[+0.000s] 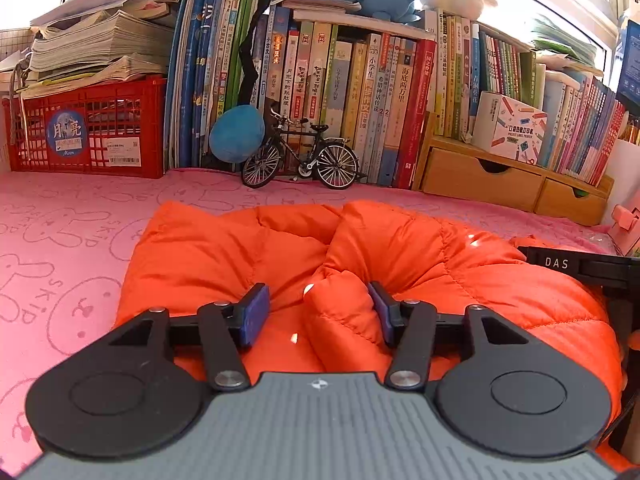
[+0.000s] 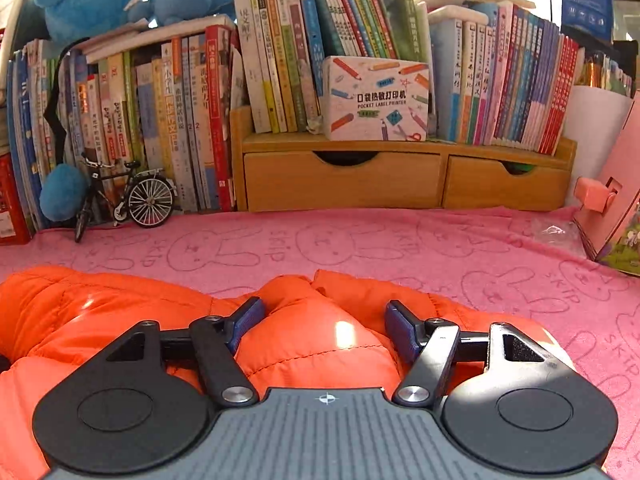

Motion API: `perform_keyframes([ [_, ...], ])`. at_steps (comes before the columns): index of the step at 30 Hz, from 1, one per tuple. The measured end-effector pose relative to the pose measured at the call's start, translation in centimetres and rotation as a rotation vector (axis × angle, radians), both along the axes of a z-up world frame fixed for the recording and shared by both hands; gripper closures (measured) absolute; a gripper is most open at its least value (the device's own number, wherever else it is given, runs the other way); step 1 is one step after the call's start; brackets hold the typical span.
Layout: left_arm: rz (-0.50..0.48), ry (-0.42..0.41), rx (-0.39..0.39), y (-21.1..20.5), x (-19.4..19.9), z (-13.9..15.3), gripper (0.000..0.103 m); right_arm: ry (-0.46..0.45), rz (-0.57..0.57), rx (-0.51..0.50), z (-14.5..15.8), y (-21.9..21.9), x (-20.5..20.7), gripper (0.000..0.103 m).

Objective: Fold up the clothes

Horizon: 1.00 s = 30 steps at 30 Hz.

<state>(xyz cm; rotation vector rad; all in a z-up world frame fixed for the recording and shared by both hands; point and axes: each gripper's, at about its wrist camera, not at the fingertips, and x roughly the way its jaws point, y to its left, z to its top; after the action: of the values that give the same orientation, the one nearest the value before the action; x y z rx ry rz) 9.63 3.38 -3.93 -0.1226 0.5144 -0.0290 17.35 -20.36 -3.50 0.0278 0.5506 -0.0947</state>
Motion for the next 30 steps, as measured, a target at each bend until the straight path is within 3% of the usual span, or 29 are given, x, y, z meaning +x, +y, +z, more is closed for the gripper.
perform_keyframes([
  [2,0.013,0.012,0.015,-0.1,-0.4,1.1,0.051,0.011,-0.001,0.012,-0.4,-0.1,0.2,0.035],
  [4,0.024,0.016,-0.031,0.1,-0.9,2.9,0.054,0.025,0.003,0.026,-0.5,-0.2,0.4,0.034],
  [5,0.014,-0.022,-0.049,-0.1,-1.3,4.4,0.052,0.032,0.004,0.035,-0.5,-0.3,0.5,0.033],
  [7,0.028,-0.093,-0.018,-1.1,-1.2,6.3,0.047,0.038,0.007,0.068,-0.6,-0.8,0.6,0.033],
  [10,0.055,-0.106,0.024,-3.2,1.5,8.0,0.046,0.044,0.009,0.081,-0.6,-0.9,0.7,0.032],
  [13,0.049,-0.025,0.025,-4.3,4.5,7.1,0.046,0.047,0.009,0.083,-0.6,-0.9,0.8,0.032],
  [16,0.075,0.030,0.126,-5.7,5.9,4.8,0.046,0.050,0.009,0.084,-0.6,-0.9,0.8,0.031],
  [23,0.082,0.006,0.278,-6.4,5.8,1.0,0.041,0.059,0.015,0.096,-0.7,-1.0,0.9,0.028],
  [30,0.072,0.027,0.263,-5.8,6.3,-0.4,0.038,0.067,0.018,0.082,-0.8,-0.8,1.1,0.026],
])
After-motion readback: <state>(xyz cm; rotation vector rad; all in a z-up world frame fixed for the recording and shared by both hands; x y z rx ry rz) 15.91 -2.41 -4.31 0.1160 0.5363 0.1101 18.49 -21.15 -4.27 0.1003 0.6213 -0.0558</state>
